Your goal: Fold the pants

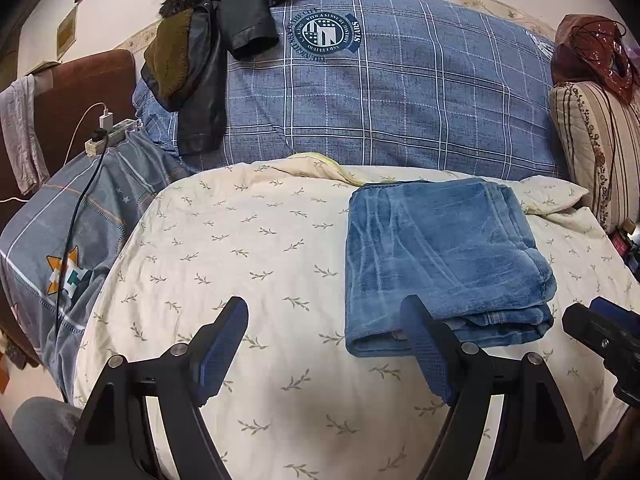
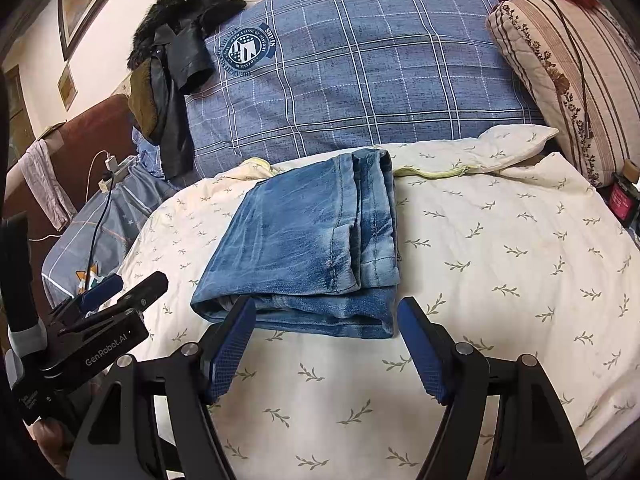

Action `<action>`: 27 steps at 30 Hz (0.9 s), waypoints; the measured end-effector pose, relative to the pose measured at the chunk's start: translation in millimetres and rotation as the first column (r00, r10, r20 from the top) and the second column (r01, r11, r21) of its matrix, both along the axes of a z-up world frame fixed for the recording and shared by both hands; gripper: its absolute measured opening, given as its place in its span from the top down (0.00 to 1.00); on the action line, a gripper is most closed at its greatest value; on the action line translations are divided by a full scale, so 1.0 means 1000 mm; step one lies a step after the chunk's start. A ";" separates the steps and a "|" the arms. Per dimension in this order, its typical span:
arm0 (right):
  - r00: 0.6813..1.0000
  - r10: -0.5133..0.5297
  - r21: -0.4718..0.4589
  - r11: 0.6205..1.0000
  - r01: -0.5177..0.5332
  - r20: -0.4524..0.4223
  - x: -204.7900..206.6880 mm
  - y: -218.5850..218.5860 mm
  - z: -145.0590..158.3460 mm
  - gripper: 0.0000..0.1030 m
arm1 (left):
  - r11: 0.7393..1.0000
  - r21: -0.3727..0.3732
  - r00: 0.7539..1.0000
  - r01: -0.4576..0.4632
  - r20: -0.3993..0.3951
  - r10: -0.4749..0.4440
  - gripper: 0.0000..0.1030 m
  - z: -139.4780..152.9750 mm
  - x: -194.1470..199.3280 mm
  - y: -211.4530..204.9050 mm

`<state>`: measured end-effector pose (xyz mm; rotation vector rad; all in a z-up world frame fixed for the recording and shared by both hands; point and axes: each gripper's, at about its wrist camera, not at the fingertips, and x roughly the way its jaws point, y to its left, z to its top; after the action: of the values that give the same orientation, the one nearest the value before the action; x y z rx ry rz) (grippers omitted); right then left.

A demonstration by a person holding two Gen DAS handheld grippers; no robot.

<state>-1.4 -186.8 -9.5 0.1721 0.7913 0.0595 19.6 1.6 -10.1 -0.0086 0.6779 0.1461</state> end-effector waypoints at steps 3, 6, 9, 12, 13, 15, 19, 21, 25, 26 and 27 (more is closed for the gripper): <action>1.000 0.000 0.001 1.000 0.000 0.000 0.000 0.000 0.000 0.28 | 1.000 0.001 1.000 -0.001 0.000 0.001 0.23 0.000 -0.001 -0.001; 1.000 0.000 0.000 1.000 0.000 0.001 0.000 0.000 0.000 0.28 | 1.000 -0.001 1.000 -0.001 0.001 0.001 0.23 0.000 -0.001 -0.001; 1.000 0.007 -0.001 1.000 -0.007 0.002 0.001 0.000 0.001 0.27 | 1.000 -0.002 1.000 -0.001 0.001 0.001 0.23 0.000 -0.001 -0.001; 1.000 0.006 -0.002 1.000 -0.006 0.002 0.001 0.000 0.001 0.28 | 1.000 -0.006 1.000 0.004 0.006 -0.004 0.23 0.001 -0.001 -0.001; 1.000 0.008 -0.003 1.000 -0.008 0.002 0.002 0.000 0.001 0.28 | 1.000 -0.009 1.000 0.008 0.010 -0.008 0.23 0.002 -0.002 -0.001; 1.000 0.009 -0.006 1.000 -0.009 -0.001 0.002 0.000 0.001 0.28 | 1.000 -0.006 1.000 0.010 0.015 -0.010 0.23 0.003 -0.003 -0.002; 1.000 0.019 -0.017 1.000 -0.019 -0.001 0.003 0.001 0.001 0.27 | 1.000 -0.023 1.000 0.017 0.019 -0.016 0.23 0.004 -0.006 -0.002; 1.000 0.023 -0.029 0.999 -0.023 0.002 0.003 0.003 0.001 0.28 | 1.000 -0.014 1.000 0.011 0.020 -0.011 0.23 0.004 -0.007 -0.003; 0.999 0.036 -0.034 0.999 -0.036 0.005 0.003 0.004 0.002 0.28 | 1.000 -0.012 1.000 0.019 0.015 -0.019 0.23 0.001 -0.006 -0.007; 0.999 0.038 -0.037 0.999 -0.037 0.008 0.002 0.005 0.003 0.28 | 1.000 -0.009 1.000 0.017 0.013 -0.017 0.23 0.000 -0.006 -0.008; 0.999 0.039 -0.040 0.998 -0.039 0.011 0.002 0.005 0.004 0.28 | 1.000 -0.004 1.000 0.015 0.011 -0.015 0.23 0.000 -0.005 -0.009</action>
<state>1.0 -181.7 -5.8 0.1184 0.7835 0.0811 14.4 -7.0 -10.5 -0.0083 0.6668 0.1300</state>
